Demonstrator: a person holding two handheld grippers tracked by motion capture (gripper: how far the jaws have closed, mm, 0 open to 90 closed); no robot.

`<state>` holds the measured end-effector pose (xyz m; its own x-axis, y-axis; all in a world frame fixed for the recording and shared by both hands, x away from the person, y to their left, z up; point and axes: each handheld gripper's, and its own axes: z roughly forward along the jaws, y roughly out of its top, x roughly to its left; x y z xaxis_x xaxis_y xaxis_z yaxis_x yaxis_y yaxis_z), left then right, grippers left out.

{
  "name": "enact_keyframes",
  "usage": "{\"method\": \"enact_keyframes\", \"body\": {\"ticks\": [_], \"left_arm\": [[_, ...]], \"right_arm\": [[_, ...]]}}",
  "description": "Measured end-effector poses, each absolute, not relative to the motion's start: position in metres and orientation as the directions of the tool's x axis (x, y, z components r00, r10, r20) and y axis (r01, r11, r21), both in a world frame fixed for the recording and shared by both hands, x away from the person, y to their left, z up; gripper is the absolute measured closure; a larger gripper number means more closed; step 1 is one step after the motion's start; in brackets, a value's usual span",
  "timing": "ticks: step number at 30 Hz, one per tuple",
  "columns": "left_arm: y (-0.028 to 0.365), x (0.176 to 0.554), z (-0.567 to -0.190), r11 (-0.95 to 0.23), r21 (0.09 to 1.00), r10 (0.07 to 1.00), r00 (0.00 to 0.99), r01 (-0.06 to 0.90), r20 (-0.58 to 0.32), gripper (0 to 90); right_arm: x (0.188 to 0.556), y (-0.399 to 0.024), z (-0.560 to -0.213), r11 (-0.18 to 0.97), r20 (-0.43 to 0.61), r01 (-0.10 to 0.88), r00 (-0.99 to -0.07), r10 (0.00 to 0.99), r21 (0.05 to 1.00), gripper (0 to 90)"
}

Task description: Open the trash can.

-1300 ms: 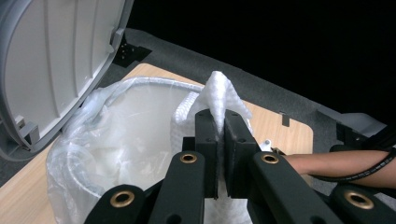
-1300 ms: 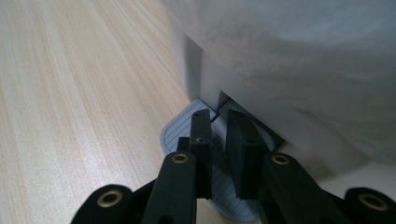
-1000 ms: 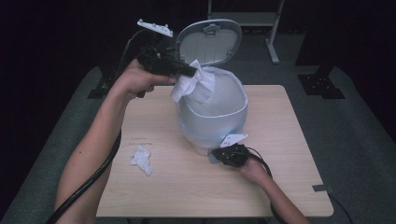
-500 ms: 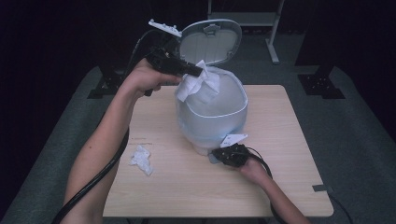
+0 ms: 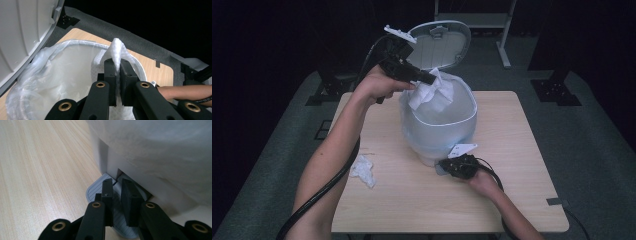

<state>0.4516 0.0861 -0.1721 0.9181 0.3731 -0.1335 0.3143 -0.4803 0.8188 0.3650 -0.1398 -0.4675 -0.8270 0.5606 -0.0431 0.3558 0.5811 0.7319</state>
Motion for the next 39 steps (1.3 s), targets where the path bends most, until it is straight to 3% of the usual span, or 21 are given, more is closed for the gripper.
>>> {"method": "enact_keyframes", "body": {"ticks": [13,39], "left_arm": [[0.077,0.456,-0.182,-0.492,0.812,0.394,0.912,0.314,-0.114,73.4],[0.113,0.437,-0.193,-0.476,0.821,0.365,0.920,0.316,-0.142,72.2]], "right_arm": [[0.364,-0.140,-0.468,0.580,-0.049,0.351,-0.826,0.562,0.735,79.8],[0.364,-0.140,-0.468,0.580,-0.049,0.352,-0.825,0.563,0.735,79.8]]}}
